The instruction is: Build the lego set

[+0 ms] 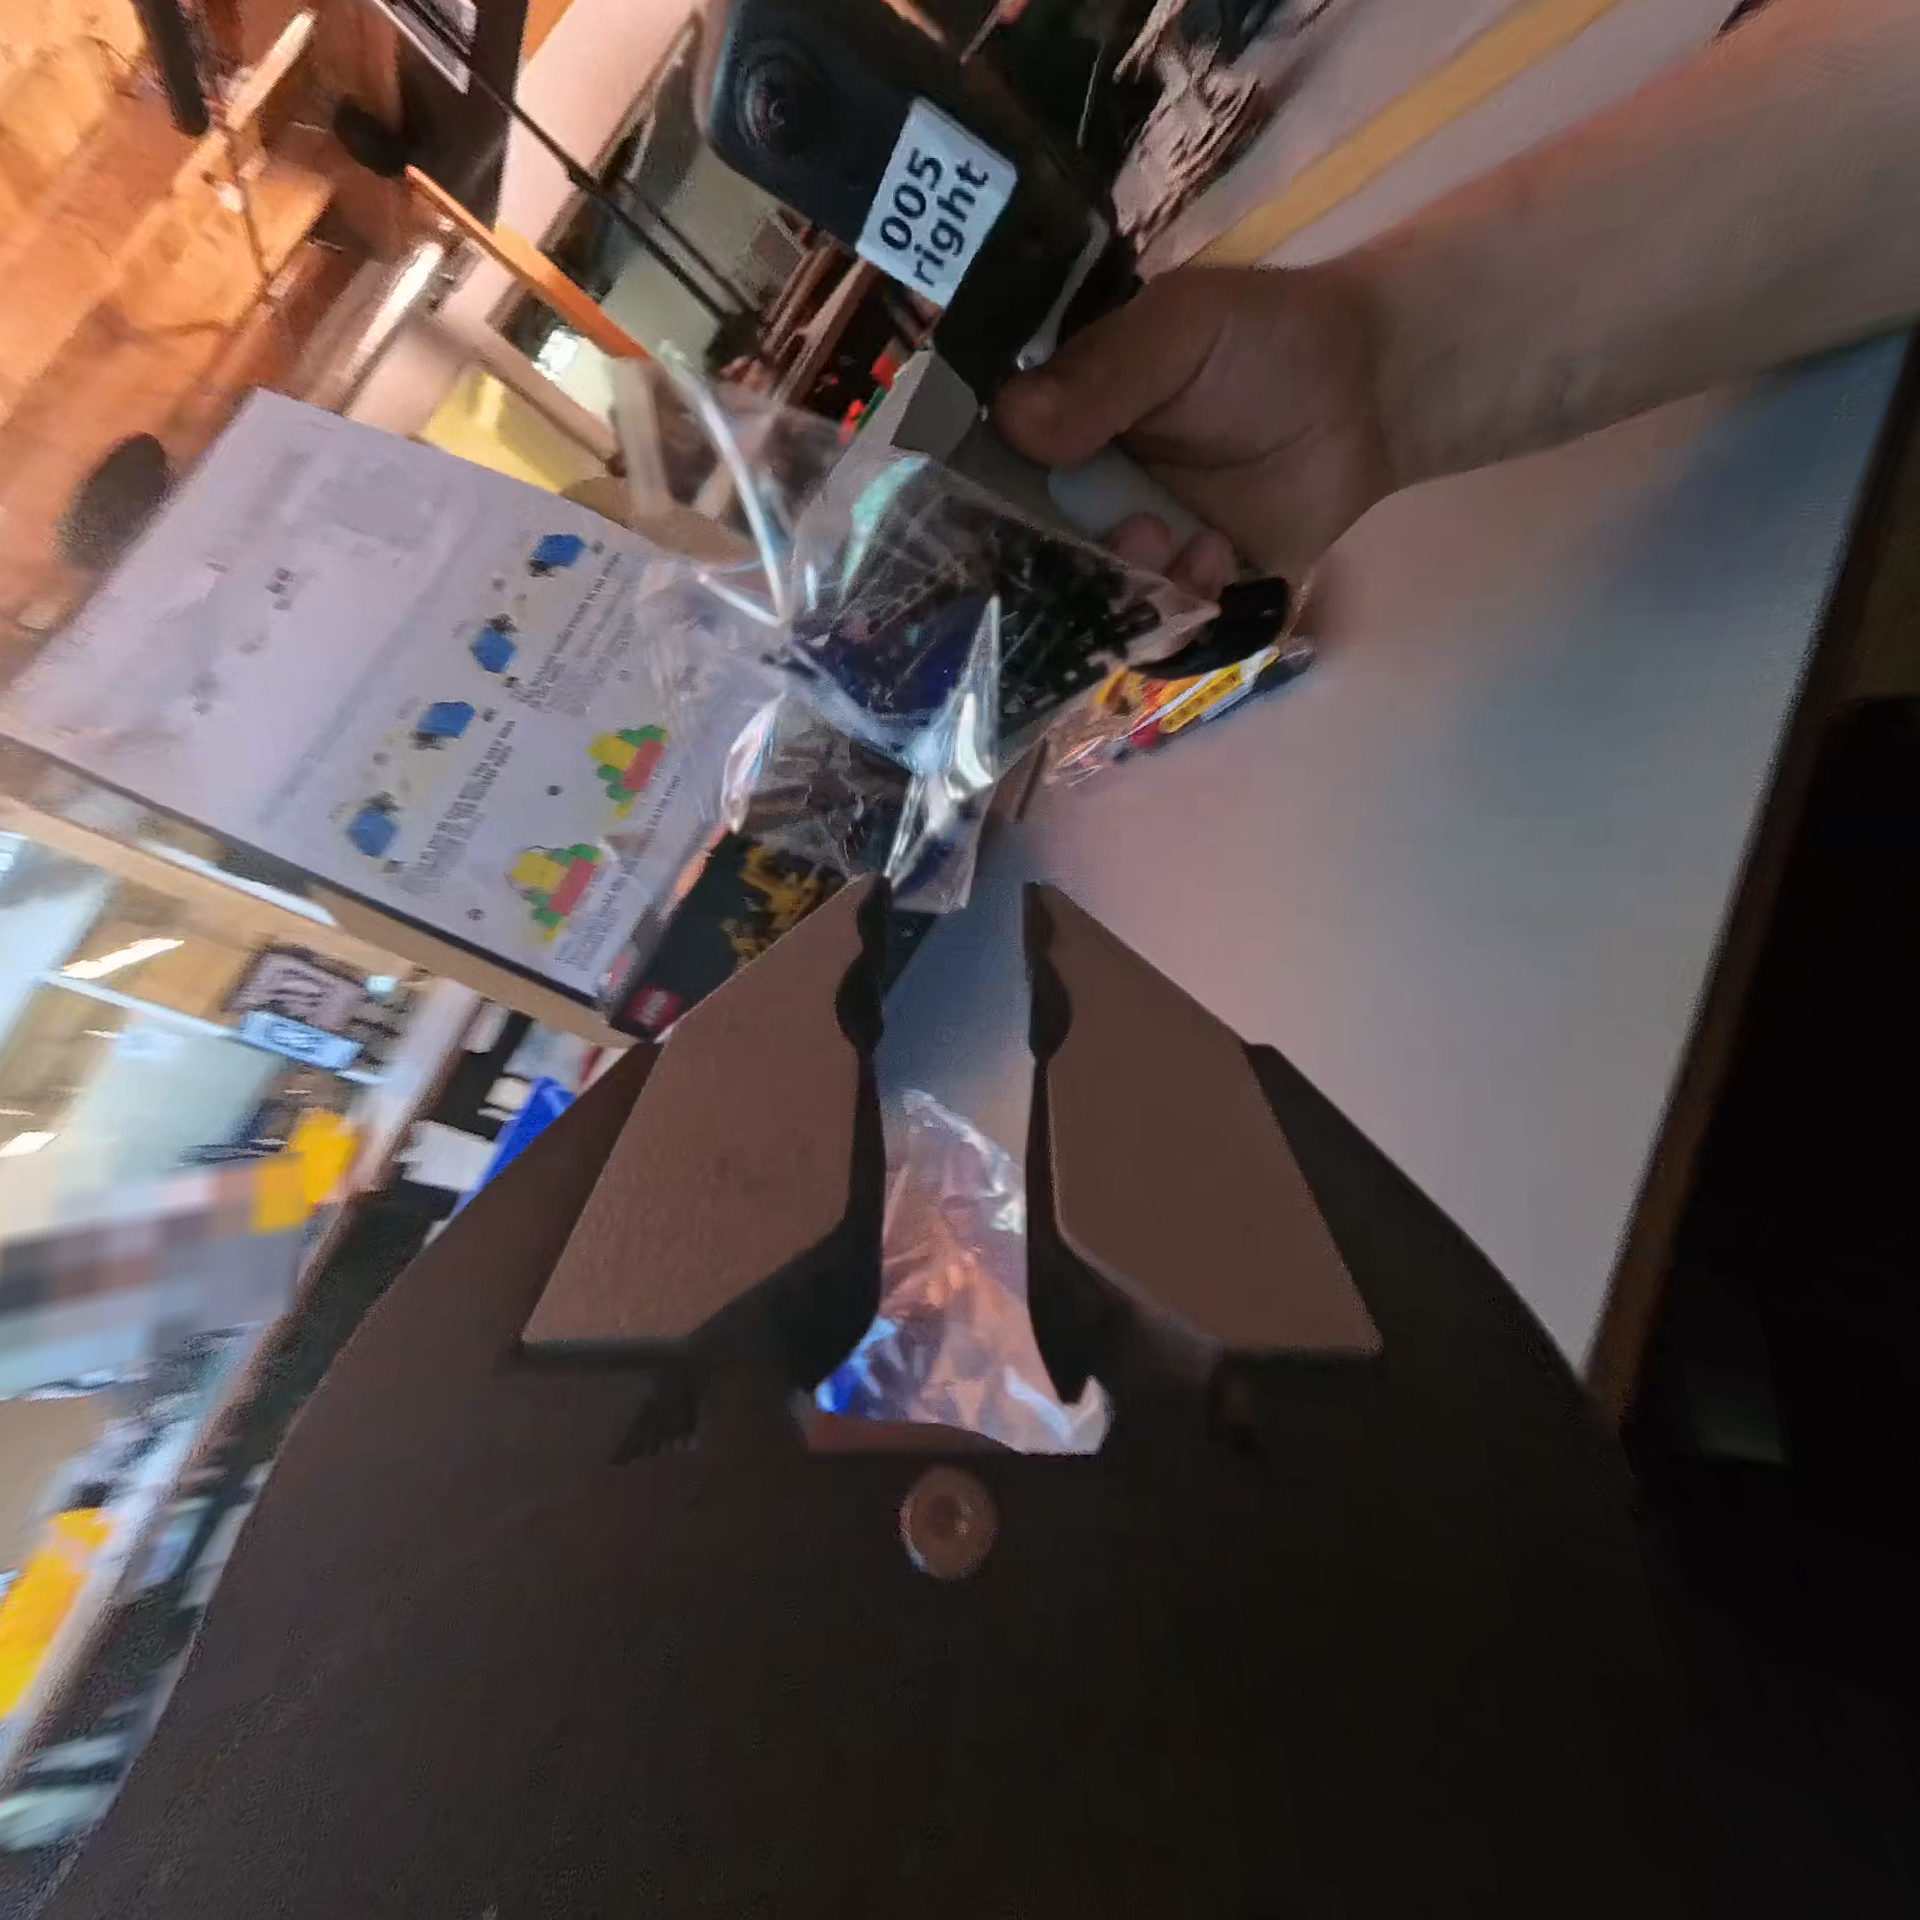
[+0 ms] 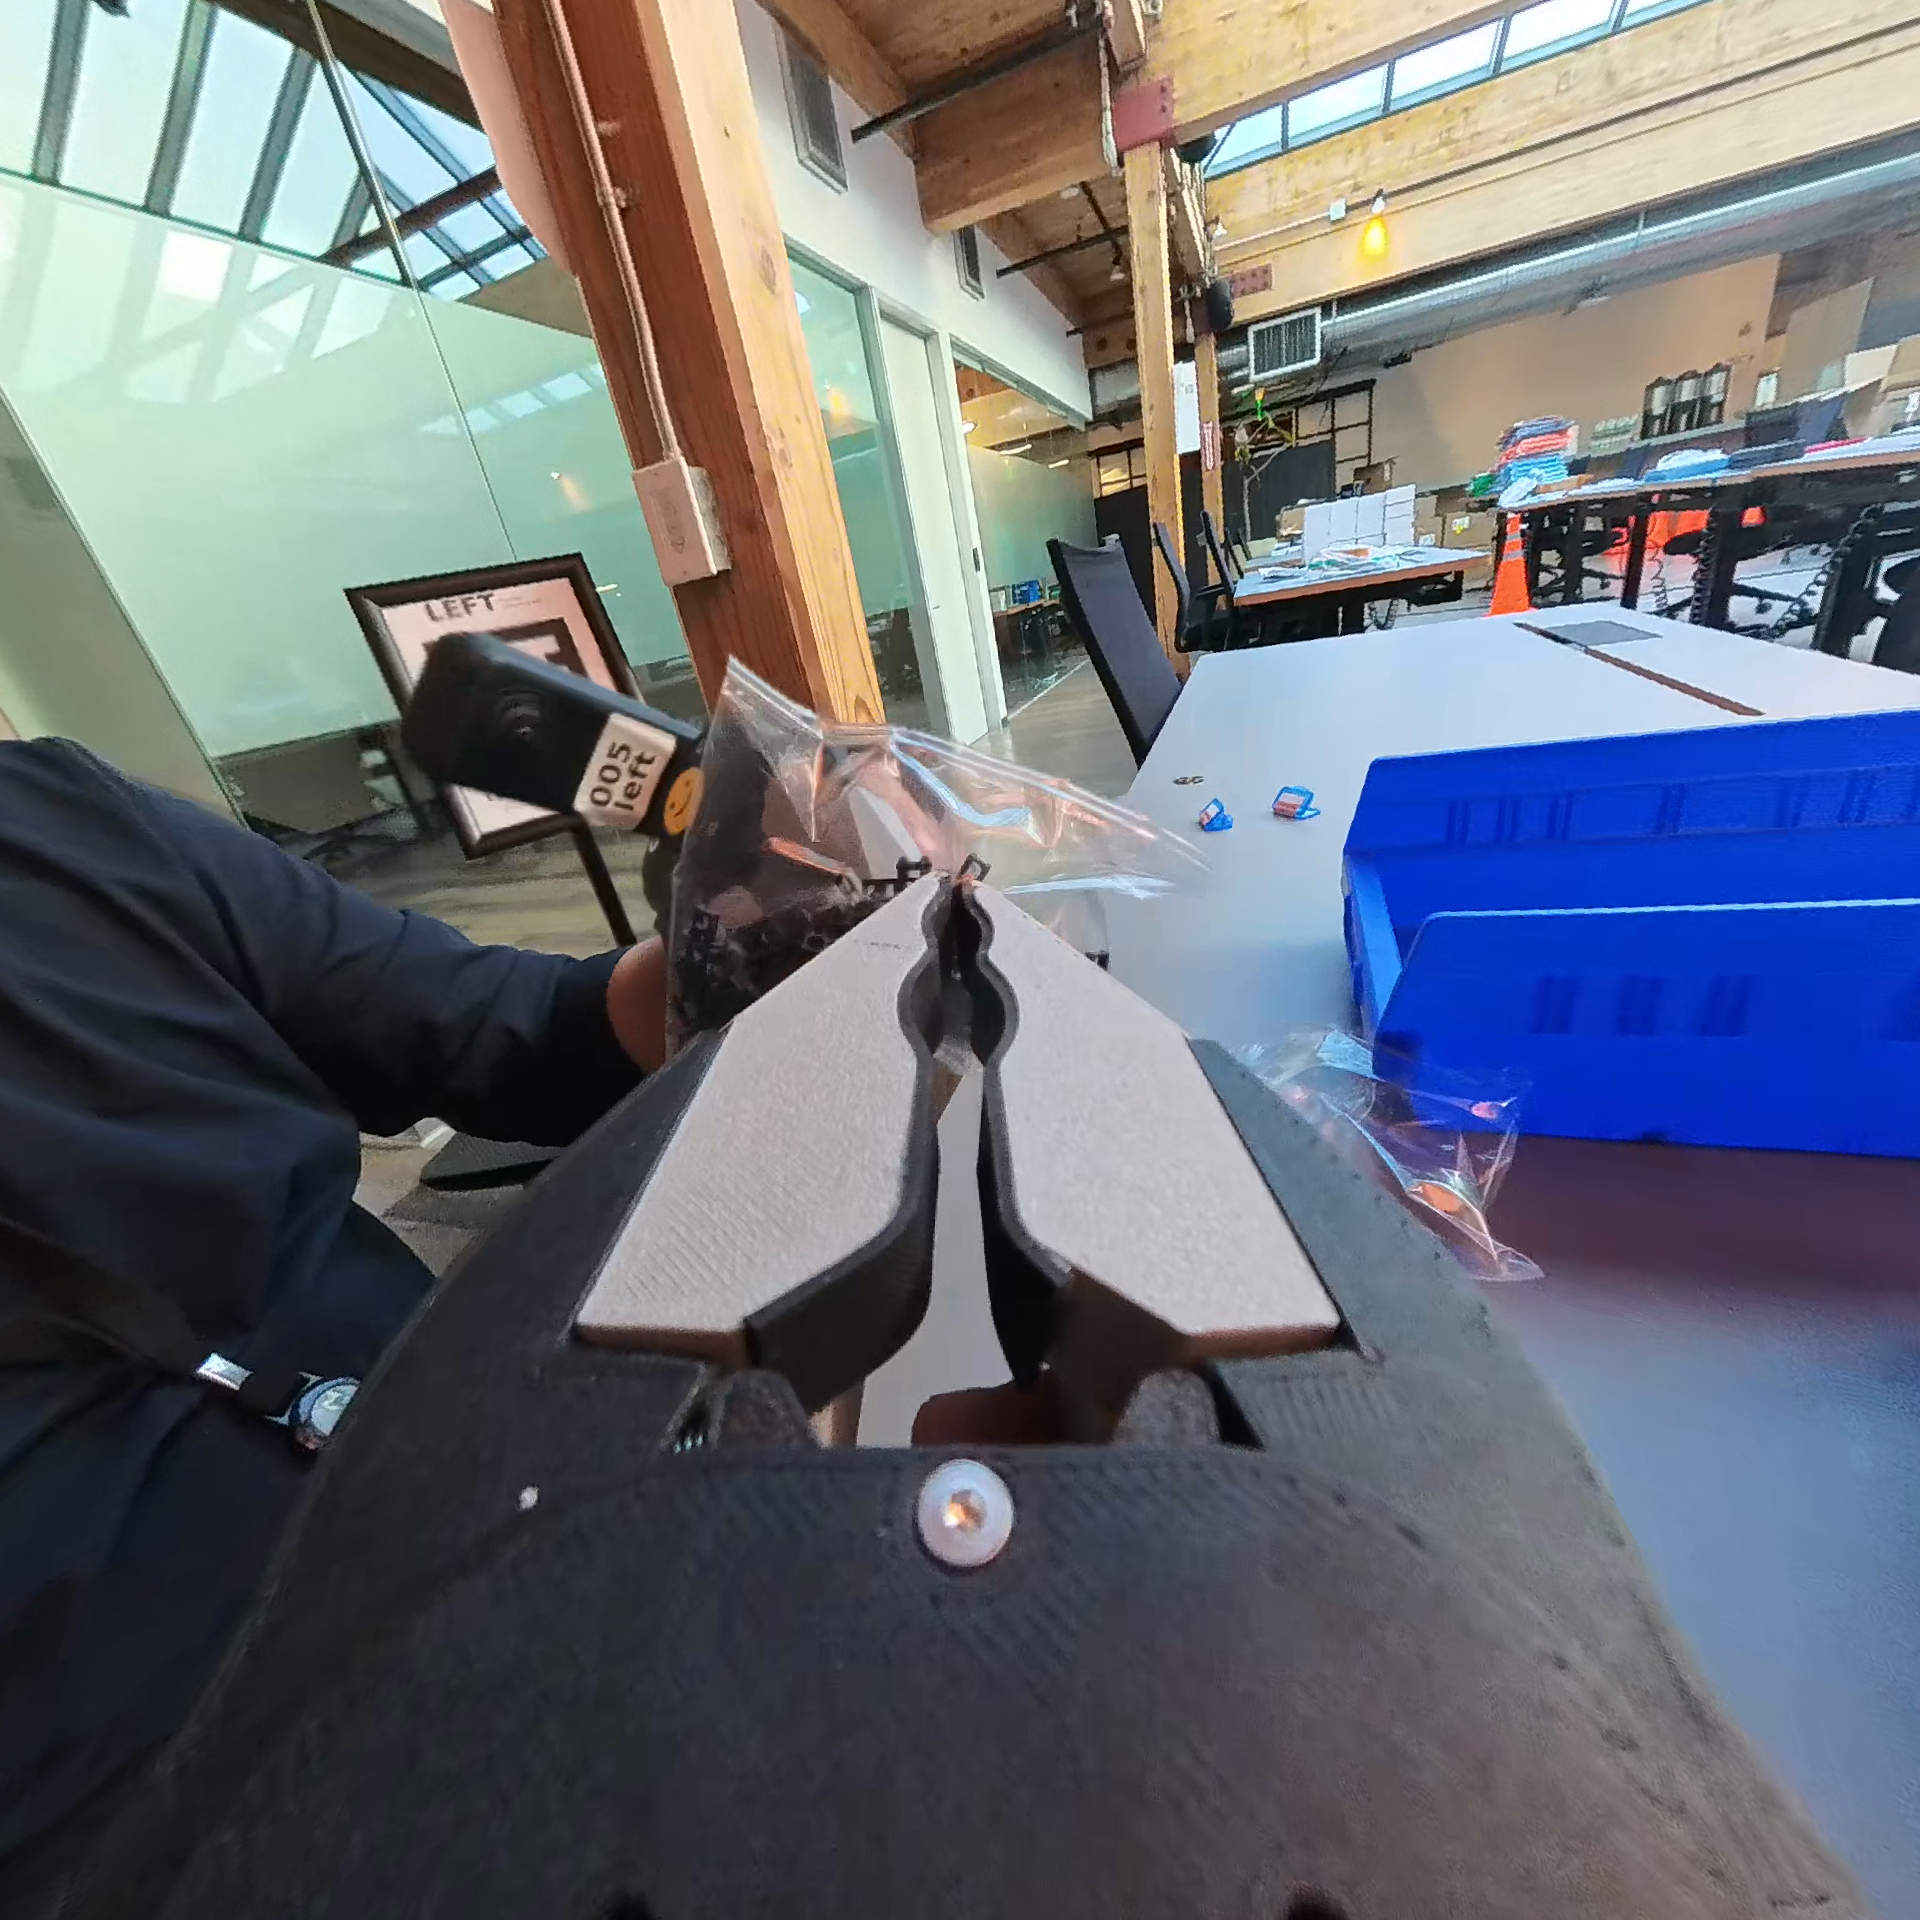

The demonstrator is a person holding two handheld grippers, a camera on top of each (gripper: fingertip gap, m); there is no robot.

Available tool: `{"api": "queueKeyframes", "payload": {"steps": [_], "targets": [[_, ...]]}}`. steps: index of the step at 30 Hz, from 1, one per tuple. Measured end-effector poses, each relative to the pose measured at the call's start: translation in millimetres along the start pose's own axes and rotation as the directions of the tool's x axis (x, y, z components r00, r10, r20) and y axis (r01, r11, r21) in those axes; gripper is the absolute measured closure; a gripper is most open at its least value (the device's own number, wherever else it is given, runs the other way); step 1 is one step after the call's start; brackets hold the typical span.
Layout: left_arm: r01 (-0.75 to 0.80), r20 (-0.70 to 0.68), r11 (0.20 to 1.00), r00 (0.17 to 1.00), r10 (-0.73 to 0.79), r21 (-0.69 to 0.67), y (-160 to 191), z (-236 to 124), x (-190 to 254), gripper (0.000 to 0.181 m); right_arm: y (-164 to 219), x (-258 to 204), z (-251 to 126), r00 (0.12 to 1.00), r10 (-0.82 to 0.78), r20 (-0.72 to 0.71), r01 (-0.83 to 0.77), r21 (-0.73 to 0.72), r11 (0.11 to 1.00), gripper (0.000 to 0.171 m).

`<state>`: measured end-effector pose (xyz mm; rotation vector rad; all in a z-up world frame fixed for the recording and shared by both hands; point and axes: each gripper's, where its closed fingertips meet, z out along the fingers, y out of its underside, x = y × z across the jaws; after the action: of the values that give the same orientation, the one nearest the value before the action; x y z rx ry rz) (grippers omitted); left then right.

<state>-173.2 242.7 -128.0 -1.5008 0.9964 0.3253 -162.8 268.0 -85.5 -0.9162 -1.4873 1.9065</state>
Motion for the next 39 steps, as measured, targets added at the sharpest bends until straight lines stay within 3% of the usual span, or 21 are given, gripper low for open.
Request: {"api": "queueKeyframes", "payload": {"steps": [5, 10, 16, 19, 33, 39], "targets": [[0.386, -0.09, 0.92, 0.921, -0.379, 0.07, 0, -9, -20, 0.155, 6, -6, 4, 0.999, -0.043, 0.014, 0.044, -0.039, 0.998, 0.171], [0.56, -0.233, 0.824, 0.816, -0.529, 0.091, -10, -4, -10, 0.154, 23, -8, 16, 0.992, -0.124, -0.003, 0.123, -0.134, 0.983, 0.171], [0.565, -0.282, 0.821, 0.803, -0.525, 0.082, -12, 3, 3, 0.16, 29, -11, 20, 0.983, -0.181, -0.011, 0.176, -0.174, 0.969, 0.171], [0.615, -0.33, 0.782, 0.762, -0.557, 0.1, -19, -2, 2, 0.15, 28, -13, 19, 0.984, -0.177, 0.0, 0.174, -0.168, 0.97, 0.171], [0.725, -0.362, 0.679, 0.667, -0.651, 0.114, -21, -5, -9, 0.169, 32, -17, 22, 0.979, -0.203, 0.018, 0.203, -0.191, 0.96, 0.171], [0.751, -0.416, 0.653, 0.627, -0.659, 0.099, -25, -7, -4, 0.156, 32, -18, 22, 0.979, -0.2, 0.023, 0.201, -0.184, 0.962, 0.171]]}}
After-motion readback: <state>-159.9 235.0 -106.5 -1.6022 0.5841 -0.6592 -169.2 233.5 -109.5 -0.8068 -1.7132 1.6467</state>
